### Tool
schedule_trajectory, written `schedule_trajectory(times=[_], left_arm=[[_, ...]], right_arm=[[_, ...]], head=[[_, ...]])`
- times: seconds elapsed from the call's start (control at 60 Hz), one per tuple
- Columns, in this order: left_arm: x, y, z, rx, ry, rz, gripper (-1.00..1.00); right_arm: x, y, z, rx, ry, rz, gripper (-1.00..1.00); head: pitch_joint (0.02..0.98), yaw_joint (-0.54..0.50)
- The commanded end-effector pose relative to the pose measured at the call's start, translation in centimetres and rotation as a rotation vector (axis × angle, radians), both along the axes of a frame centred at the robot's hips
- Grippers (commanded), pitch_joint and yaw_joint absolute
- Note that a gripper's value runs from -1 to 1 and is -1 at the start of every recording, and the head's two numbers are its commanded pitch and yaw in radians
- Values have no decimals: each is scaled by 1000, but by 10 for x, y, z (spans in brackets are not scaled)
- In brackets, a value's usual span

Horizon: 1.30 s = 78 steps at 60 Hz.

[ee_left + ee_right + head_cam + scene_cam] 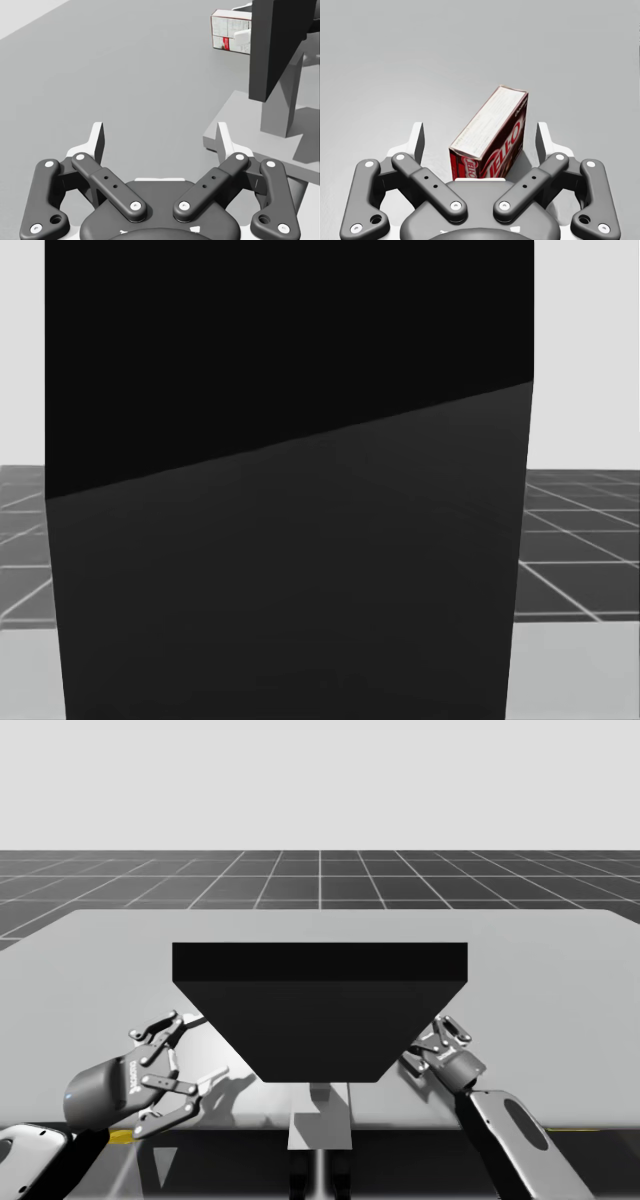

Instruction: Reach around the screen and pick up the object behind it.

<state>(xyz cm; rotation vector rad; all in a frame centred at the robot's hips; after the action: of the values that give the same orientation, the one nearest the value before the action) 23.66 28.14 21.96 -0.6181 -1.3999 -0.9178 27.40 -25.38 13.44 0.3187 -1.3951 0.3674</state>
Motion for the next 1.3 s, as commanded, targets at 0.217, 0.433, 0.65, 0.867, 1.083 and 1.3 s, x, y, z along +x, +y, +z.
schedule_trajectory(times=[0.217, 0.433, 0.65, 0.867, 1.083, 1.3], left_arm=[[0, 0, -2, 13, -5, 0, -1000], [0, 0, -2, 13, -7, 4, -1000], [0, 2, 1, 8, -12, 14, -1000], [1, 3, 1, 7, -16, 22, -1000], [1, 4, 3, 0, -20, 25, -1000], [1, 6, 5, 0, -27, 27, -1000]], right_arm=[[11, 17, -17, -58, -13, -130, 120], [6, 10, -21, -38, 54, -146, 1000], [2, -31, 1, -74, -22, -225, 1000], [2, -90, 32, -94, -108, -370, 1000], [5, -136, 63, -104, -201, -518, 1000], [-4, -156, 117, -116, -363, -607, 1000]], head=[[178, -43], [175, -43], [175, -41], [175, -39], [178, -36], [177, -33]])
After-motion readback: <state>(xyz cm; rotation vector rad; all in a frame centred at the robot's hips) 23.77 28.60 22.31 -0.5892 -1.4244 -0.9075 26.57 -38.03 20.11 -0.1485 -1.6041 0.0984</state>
